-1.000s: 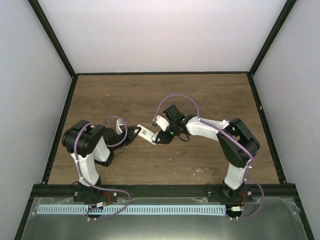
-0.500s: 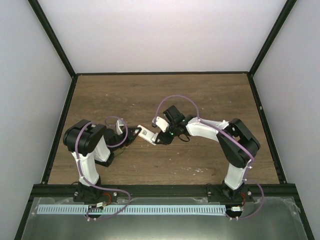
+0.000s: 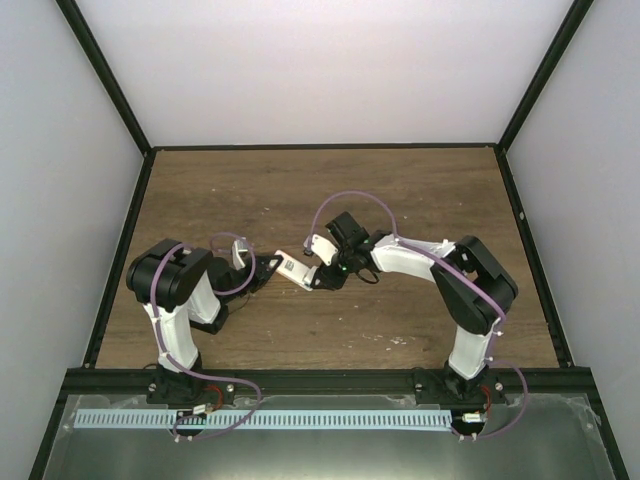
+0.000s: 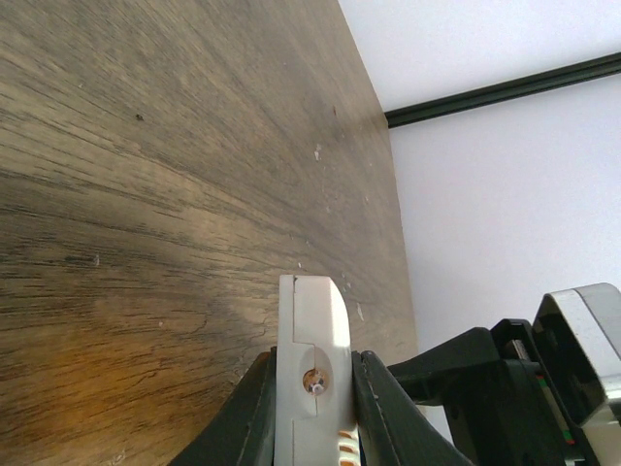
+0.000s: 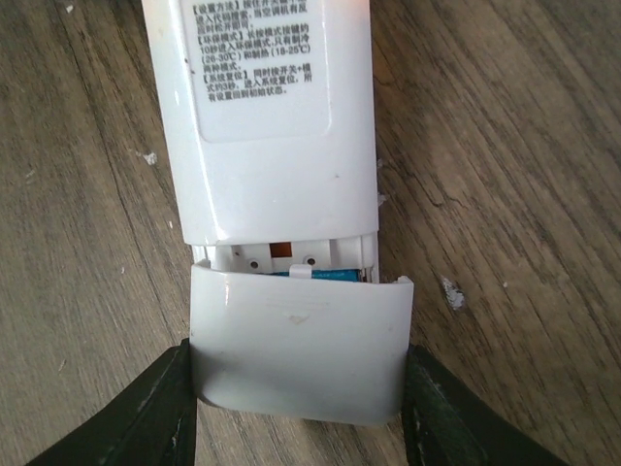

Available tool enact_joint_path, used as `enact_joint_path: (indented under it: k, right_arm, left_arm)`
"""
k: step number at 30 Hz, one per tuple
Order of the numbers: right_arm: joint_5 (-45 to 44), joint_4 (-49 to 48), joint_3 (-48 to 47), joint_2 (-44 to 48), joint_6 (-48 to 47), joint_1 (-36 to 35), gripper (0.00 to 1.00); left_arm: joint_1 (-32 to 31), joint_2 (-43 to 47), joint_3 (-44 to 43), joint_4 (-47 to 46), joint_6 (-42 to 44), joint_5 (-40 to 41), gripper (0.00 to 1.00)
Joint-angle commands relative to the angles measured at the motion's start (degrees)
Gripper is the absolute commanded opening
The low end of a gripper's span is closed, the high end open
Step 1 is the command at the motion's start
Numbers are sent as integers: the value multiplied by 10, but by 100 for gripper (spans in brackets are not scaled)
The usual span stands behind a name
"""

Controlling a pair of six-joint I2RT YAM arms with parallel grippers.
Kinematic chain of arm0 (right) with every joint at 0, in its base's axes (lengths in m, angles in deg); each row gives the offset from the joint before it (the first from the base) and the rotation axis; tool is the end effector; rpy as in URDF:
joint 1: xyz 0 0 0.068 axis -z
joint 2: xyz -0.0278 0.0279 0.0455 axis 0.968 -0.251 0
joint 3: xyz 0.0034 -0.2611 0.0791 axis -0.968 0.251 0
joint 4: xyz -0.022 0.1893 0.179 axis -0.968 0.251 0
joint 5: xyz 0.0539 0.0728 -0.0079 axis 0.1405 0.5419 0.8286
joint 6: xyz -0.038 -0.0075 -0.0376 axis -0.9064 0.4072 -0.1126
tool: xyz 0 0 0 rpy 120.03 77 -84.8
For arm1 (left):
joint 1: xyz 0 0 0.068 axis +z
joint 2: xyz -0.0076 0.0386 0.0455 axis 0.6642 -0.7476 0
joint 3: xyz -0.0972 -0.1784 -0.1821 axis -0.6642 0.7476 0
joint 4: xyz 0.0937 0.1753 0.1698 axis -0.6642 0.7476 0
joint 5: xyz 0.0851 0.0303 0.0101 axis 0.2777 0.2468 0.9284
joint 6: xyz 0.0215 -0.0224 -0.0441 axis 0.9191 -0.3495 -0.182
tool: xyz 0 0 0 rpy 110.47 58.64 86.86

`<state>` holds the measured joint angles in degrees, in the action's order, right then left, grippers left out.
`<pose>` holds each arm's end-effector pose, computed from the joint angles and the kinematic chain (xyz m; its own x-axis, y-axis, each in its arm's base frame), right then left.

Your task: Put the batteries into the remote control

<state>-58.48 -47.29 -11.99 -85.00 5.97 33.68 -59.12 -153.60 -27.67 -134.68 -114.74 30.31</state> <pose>0.2559 0.2450 0.1607 -0.4078 -0.7167 -0.5658 -0.9043 0.4025 0.1419 0.2238 -0.0894 0.0873 -0.7532 -0.5878 -0.2954 0.1024 0.3388 -0.9353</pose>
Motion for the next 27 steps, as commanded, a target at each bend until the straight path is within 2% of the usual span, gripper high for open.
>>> enact_joint_path:
  k: [1, 27]
  right_arm:
    - [-2, -8, -5, -13, -13, -3, 42]
    - [1, -19, -17, -44, -32, -20, 44]
  left_arm:
    - [4, -10, 10, -26, 15, -7, 0]
    - [5, -18, 8, -31, 19, -19, 0]
